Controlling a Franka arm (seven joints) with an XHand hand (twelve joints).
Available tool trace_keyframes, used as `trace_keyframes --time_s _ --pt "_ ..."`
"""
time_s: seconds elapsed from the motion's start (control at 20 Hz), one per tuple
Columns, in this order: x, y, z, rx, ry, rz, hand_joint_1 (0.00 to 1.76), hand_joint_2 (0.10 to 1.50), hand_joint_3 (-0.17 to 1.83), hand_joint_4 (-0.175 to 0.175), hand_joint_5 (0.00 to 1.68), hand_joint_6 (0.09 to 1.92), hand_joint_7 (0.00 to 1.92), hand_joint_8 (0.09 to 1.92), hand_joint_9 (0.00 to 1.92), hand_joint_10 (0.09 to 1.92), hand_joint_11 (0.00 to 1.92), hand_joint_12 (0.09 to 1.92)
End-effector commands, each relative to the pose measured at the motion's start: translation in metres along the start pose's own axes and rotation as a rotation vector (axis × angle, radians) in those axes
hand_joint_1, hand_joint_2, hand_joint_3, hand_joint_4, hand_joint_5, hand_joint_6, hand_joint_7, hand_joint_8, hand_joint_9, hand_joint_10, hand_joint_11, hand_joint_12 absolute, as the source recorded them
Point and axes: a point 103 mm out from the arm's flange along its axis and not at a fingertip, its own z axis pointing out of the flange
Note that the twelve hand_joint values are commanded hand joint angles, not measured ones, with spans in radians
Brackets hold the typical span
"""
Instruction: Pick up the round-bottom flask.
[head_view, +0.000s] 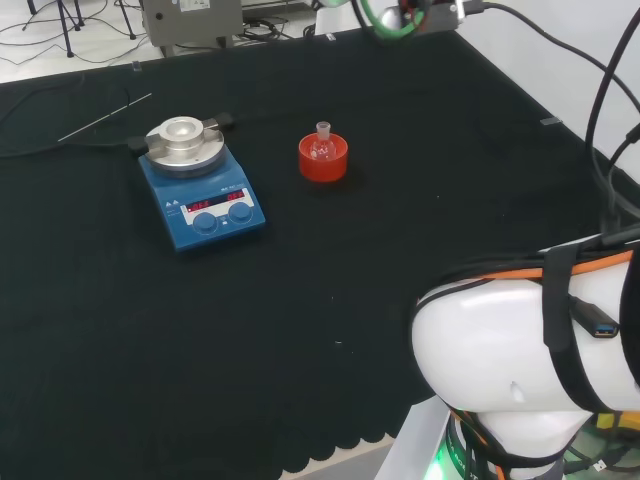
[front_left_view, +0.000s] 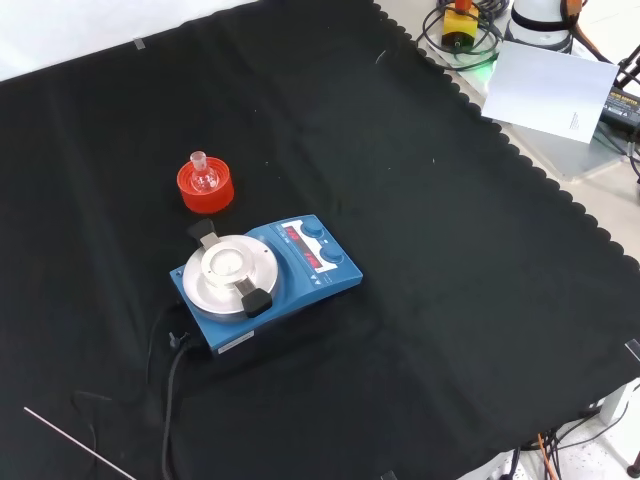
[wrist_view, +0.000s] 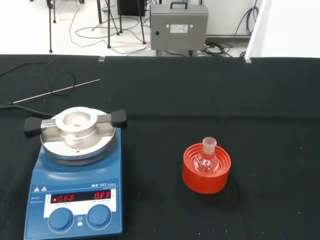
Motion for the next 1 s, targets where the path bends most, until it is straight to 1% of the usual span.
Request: trace_keyframes --time_s 0.05,0.45,0.6,0.75,0.9,1.0 --pt "0.005 0.000 0.005 -0.006 0.004 0.017 0.62 0.89 0.53 -0.048 0.63 0.52 0.40 0.67 0.46 0.70 0.05 1.41" --pt "-0.016 0.029 0.036 0.030 0.020 0.016 0.64 0.88 0.53 -0.050 0.61 0.52 0.40 0.67 0.47 0.70 0.06 1.41" --pt "-0.024 0.042 0.050 0.044 0.055 0.008 0.66 0.87 0.53 -0.052 0.57 0.52 0.40 0.67 0.47 0.70 0.06 1.41" --pt "-0.029 0.056 0.064 0.041 0.065 -0.001 0.70 0.83 0.52 -0.058 0.50 0.49 0.40 0.67 0.48 0.70 0.07 1.41" --pt "-0.038 0.075 0.081 0.067 0.086 0.000 0.74 0.78 0.56 -0.059 0.45 0.46 0.40 0.67 0.50 0.69 0.08 1.40" --pt "-0.046 0.087 0.095 0.048 0.117 -0.004 0.77 0.74 0.59 -0.060 0.44 0.43 0.40 0.67 0.52 0.68 0.08 1.40"
